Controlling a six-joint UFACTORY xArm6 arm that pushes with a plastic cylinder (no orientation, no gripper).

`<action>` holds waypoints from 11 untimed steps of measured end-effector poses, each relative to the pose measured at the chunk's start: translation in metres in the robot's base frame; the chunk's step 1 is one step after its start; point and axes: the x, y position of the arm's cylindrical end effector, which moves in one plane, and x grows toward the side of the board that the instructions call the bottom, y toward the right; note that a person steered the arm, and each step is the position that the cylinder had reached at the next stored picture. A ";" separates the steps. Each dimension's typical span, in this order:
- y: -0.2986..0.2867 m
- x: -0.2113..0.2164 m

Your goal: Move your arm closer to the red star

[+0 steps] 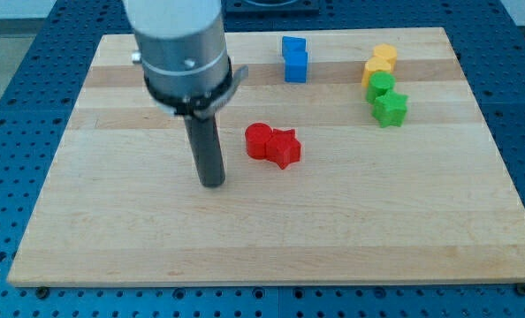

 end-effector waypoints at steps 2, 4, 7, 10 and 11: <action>0.082 0.016; 0.150 -0.009; 0.165 -0.045; 0.153 -0.061; 0.133 -0.058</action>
